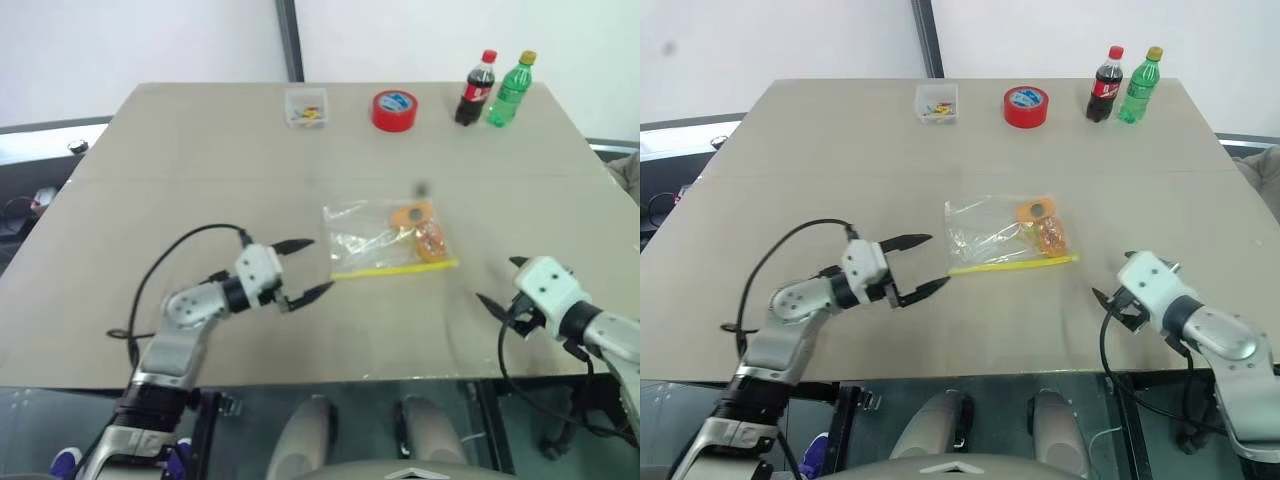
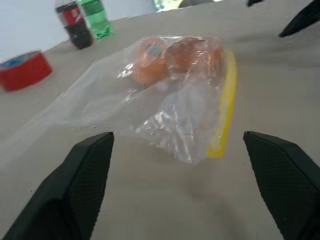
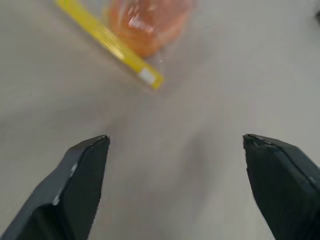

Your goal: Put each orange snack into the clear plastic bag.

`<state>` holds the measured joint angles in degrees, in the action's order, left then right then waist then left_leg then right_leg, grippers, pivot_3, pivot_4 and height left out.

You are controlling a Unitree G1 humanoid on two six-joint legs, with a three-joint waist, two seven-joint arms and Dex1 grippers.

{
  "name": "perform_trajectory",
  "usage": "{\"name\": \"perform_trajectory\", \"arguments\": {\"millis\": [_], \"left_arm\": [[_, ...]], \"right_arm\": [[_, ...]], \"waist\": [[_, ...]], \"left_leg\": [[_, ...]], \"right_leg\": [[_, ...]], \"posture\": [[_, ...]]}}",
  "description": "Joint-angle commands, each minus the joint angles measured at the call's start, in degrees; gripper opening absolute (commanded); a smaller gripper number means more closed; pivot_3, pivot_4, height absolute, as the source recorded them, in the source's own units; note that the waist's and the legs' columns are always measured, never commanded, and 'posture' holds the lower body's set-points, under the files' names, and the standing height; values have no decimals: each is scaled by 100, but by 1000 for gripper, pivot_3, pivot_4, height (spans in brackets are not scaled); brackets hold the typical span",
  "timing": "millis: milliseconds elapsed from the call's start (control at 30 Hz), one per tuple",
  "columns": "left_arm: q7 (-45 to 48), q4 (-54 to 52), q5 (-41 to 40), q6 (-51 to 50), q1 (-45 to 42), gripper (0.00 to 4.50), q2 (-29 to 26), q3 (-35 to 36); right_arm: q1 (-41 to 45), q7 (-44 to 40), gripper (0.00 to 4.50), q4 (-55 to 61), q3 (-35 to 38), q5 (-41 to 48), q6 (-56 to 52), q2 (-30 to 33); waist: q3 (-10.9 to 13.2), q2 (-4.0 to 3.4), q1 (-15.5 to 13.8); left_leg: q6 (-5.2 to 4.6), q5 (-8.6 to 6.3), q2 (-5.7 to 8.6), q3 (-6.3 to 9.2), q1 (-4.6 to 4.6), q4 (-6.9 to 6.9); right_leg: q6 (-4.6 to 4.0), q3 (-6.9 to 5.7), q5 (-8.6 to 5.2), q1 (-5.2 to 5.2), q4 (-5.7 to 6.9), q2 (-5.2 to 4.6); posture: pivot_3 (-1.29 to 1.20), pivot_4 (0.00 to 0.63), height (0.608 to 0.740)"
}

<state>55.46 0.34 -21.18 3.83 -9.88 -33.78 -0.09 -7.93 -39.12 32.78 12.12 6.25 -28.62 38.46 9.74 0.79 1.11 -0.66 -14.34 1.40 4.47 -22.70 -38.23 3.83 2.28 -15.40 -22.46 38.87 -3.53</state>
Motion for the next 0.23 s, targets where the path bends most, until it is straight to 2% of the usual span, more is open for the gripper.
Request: {"name": "perform_trajectory", "arguments": {"millis": [33,233], "left_arm": [[310,-448,-844,-884,168,4500,-437,572],[561,-802,-1319,-1618,603,4500,-978,1112]], "right_arm": [[94,-269,4452,373,582,719,-56,36],[-71,-565,4452,450,1145,1354,-173,269]], "waist": [[0,-1,-10],[2,0,-23]], "left_leg": [[0,0,-1,1,0,0],[-5,-4,0,-1,-5,2]], "right_leg": [[0,-1,0,1,0,1],[-1,0,0,1,-9,-4]], "posture": [[0,150,740],[0,150,740]]}}
